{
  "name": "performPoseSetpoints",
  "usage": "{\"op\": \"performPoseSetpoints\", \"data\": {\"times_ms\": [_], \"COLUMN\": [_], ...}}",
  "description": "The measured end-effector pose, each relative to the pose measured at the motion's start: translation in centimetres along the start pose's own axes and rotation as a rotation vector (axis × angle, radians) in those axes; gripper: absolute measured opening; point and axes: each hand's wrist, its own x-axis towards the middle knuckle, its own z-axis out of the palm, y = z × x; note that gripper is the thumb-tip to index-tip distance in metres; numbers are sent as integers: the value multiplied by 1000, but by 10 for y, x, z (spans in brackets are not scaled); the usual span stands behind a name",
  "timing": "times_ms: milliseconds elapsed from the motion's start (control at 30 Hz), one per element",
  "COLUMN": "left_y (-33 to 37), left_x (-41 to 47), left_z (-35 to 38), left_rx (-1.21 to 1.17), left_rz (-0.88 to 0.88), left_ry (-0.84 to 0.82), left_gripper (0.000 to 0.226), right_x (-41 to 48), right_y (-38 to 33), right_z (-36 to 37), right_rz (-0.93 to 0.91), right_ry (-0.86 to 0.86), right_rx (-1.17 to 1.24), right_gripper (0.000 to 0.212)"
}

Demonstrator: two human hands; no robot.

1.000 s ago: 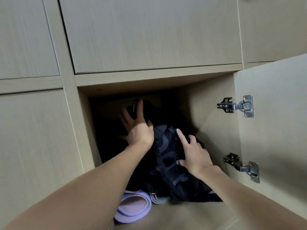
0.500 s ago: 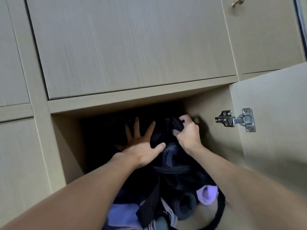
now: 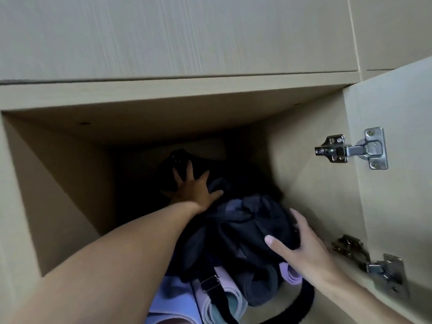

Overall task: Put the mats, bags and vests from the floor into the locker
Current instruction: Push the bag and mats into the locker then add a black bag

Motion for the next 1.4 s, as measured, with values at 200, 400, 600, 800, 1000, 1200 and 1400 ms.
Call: {"op": "performPoseSetpoints", "data": {"times_ms": [200, 400, 600, 800, 1000, 1200, 1400], "left_y": [4, -7, 22, -1, -12, -12, 0], "left_x": [19, 53, 43, 30, 38, 58, 60], "left_z": [1, -9, -48, -35, -2, 11, -13], "left_rx": [-77, -96, -655, 41, 201, 132, -172], "left_rz": [-130, -220, 104, 341, 306, 238, 175], "left_ry": [37, 5, 125, -211, -195, -165, 63], "left_gripper": [77, 72, 61, 104, 104, 104, 68], "right_x": [13, 53, 135, 149, 96, 49, 125], "right_y": [0, -24, -89, -67, -22, 30, -20], "right_z": [14, 29, 42, 40, 44, 67, 86], "right_rz": [-152, -362, -277, -233, -302, -397, -370], "right_ry": [-50, 180, 345, 286, 145, -5, 385], "right_rx": [111, 96, 215, 249, 228, -259, 192], "right_gripper": [98, 51, 34, 41, 78, 104, 66]}}
